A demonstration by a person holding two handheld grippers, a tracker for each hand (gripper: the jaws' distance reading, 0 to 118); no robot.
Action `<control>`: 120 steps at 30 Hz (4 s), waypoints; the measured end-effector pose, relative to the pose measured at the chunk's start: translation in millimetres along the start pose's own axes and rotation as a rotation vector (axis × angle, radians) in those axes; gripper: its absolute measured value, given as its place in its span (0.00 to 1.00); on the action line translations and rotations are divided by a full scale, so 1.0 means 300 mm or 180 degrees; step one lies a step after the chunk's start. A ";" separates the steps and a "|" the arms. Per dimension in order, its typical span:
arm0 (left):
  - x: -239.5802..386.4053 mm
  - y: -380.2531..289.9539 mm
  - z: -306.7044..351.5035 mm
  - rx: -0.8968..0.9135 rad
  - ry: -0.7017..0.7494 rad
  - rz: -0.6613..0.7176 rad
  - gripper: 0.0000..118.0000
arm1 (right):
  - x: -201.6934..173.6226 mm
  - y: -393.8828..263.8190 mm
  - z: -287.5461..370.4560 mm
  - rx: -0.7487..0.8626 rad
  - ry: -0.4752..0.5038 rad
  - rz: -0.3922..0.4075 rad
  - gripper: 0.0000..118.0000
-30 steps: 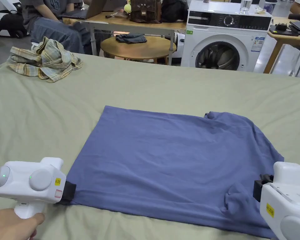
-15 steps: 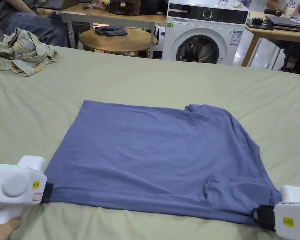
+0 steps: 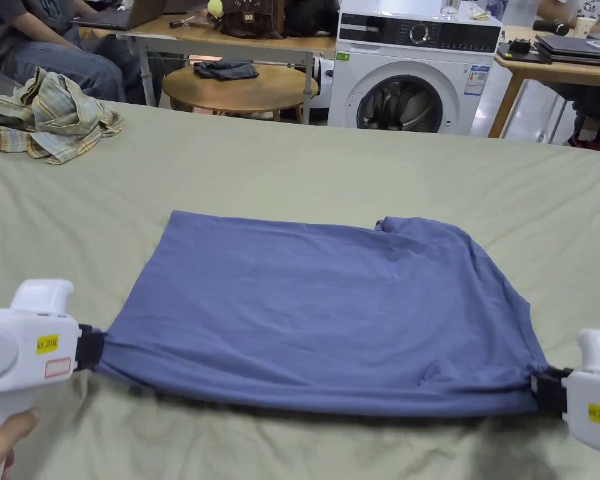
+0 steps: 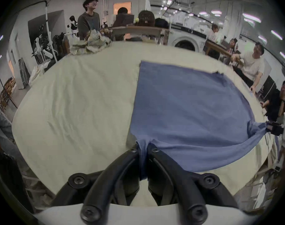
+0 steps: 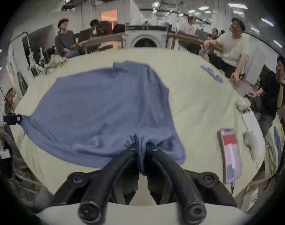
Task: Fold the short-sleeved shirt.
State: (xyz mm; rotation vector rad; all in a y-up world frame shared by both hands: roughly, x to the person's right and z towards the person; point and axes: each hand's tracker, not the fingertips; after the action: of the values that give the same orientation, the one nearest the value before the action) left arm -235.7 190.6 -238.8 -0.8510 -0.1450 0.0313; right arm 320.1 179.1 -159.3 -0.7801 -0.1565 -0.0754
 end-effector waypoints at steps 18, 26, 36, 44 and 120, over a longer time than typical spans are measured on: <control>-0.041 0.401 -0.503 -0.0540 0.0031 0.0293 0.01 | -0.063 0.368 -0.490 -0.0238 -0.0138 0.0036 0.04; -0.011 0.388 -0.545 -0.0621 0.0085 0.0166 0.06 | -0.067 0.351 -0.566 -0.0288 -0.0245 -0.0019 0.15; 0.050 0.236 -0.261 0.0302 -0.0115 -0.0097 0.40 | -0.203 0.256 -0.272 0.0830 -0.0173 -0.0159 0.32; 0.103 0.033 -0.105 0.0648 0.0138 -0.0241 0.00 | -0.297 0.121 -0.109 0.1139 -0.0157 -0.0023 0.00; -0.050 -0.093 -0.184 -0.0786 0.0060 -0.0245 0.00 | -0.031 -0.123 -0.181 -0.1058 -0.0143 0.0282 0.12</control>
State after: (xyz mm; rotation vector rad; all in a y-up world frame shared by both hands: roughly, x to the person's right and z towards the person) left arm -243.6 129.6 -255.3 -1.0912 -0.1660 -0.0679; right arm 312.3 114.7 -173.3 -1.1198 -0.1536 0.0007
